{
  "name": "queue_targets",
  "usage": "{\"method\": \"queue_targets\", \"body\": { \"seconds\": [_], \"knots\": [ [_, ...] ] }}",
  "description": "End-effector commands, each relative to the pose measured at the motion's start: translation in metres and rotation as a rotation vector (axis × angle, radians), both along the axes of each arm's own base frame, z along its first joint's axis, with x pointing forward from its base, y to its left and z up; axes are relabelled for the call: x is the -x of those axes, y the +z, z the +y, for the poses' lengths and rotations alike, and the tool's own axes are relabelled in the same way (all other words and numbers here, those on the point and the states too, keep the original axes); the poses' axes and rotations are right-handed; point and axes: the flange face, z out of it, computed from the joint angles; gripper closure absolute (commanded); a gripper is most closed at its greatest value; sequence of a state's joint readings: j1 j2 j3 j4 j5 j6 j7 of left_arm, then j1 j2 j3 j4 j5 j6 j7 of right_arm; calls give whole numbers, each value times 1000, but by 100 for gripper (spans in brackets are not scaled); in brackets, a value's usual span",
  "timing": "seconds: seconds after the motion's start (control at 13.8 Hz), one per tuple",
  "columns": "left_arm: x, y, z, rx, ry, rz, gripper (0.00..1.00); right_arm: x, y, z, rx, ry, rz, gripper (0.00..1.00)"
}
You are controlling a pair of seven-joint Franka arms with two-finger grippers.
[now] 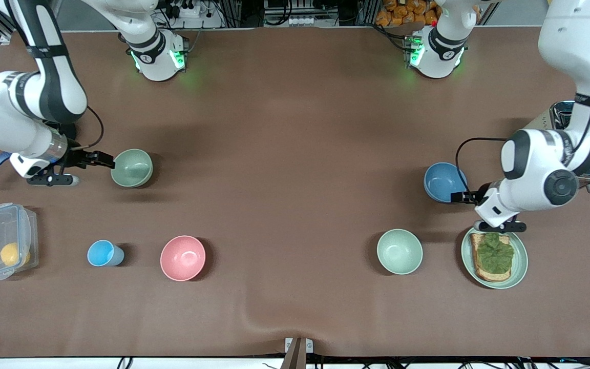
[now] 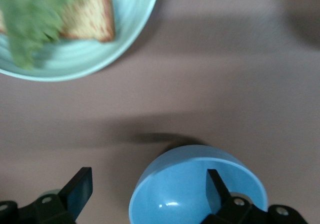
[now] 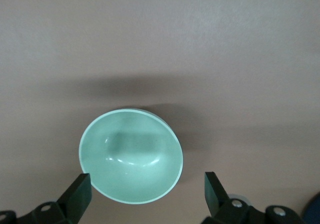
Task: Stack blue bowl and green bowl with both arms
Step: 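Grasp the green bowl with the right gripper while the left gripper grasps the blue bowl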
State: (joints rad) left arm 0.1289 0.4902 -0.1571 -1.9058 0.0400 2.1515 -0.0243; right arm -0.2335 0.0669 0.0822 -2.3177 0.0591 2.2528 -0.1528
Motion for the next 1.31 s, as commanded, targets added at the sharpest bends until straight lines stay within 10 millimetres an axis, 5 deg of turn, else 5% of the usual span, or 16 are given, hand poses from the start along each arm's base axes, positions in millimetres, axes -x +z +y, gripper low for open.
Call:
{"method": "queue_targets", "body": {
  "seconds": [0.0, 0.36, 0.44, 0.51, 0.58, 0.73, 0.94, 1.23],
  "knots": [
    [8, -26, -1, -14, -38, 33, 0, 11, -15, -7, -15, 7, -23, 0],
    [13, -38, -2, -30, -60, 54, 0, 20, -52, -46, -30, 34, -28, 17],
    [11, -34, -3, -30, -61, 46, 23, 25, -63, -45, -28, 26, -40, 21],
    [11, -32, -3, -31, -61, 43, 68, 33, -74, -42, -22, 12, -70, 22],
    [10, -31, -2, -32, -58, 40, 96, 35, -78, -42, -15, 10, -87, 23],
    [9, -26, -1, -33, -57, 34, 100, 36, -80, -42, -15, 9, -87, 30],
    [4, 4, -1, -42, -61, -7, 100, 37, -83, -43, -16, 5, -84, 71],
    [-2, 63, 0, -55, -64, -88, 100, 38, -84, -44, -36, -33, -81, 100]
  ]
}}
